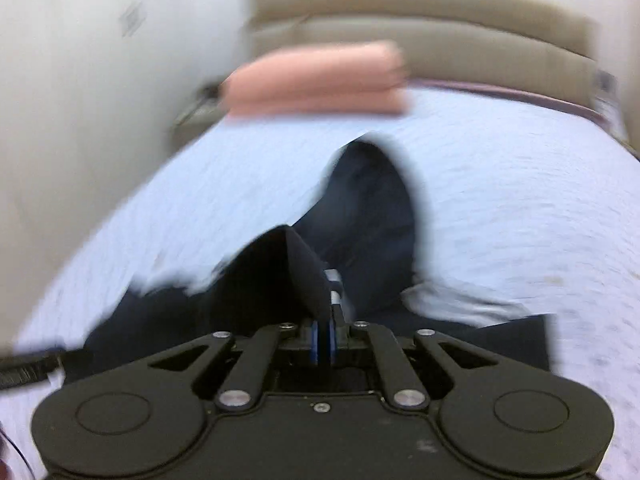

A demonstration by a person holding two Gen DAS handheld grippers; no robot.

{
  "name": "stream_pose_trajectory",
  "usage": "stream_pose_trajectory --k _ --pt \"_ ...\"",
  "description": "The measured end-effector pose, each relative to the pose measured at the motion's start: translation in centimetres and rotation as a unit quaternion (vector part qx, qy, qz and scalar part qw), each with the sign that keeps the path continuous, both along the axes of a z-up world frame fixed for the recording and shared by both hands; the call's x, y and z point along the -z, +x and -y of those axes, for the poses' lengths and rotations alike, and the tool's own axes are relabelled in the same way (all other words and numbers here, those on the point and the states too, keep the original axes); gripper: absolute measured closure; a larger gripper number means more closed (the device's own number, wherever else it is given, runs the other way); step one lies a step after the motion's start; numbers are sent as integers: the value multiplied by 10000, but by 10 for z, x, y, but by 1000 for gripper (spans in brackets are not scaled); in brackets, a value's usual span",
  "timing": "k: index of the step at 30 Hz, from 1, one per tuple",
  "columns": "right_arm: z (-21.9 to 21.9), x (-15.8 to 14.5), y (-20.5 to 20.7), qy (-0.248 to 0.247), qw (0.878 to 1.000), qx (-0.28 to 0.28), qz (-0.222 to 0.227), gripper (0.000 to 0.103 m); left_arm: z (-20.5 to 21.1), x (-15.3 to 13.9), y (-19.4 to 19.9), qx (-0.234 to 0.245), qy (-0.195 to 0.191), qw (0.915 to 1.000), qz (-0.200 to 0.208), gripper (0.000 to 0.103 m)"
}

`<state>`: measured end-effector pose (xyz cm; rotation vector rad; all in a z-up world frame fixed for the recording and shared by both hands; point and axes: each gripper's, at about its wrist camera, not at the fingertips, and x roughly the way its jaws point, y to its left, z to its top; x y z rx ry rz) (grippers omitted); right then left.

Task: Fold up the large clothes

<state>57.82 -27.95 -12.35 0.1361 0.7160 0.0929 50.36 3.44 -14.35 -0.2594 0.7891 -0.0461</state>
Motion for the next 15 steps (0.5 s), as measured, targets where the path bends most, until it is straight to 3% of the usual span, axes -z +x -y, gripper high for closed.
stream_pose_trajectory --k 3,6,8,9,10,11,13,15 --pt "75 -1 -11 699 9942 817 7 98 14 0 21 113 -21 9999 98 52" --pt "125 38 -18 833 9811 1610 -685 93 25 11 42 191 35 9998 3 52" --pt "151 72 -22 1088 9682 1991 -1052 79 29 21 53 213 43 9997 -85 52" --pt "161 92 -20 1127 9631 1991 -1419 57 31 28 58 194 118 9996 -172 52" --pt "166 107 -18 1100 9557 2003 -1855 54 33 37 65 219 218 9991 -284 53" --pt "173 113 -20 1159 9508 2077 -1984 54 34 46 71 203 387 9982 -408 54" --pt "175 97 -30 1223 9566 2124 -1576 54 32 55 79 104 606 9968 -510 54" --pt "167 69 -39 753 9675 2159 -1080 55 27 50 79 49 551 9975 -435 54"
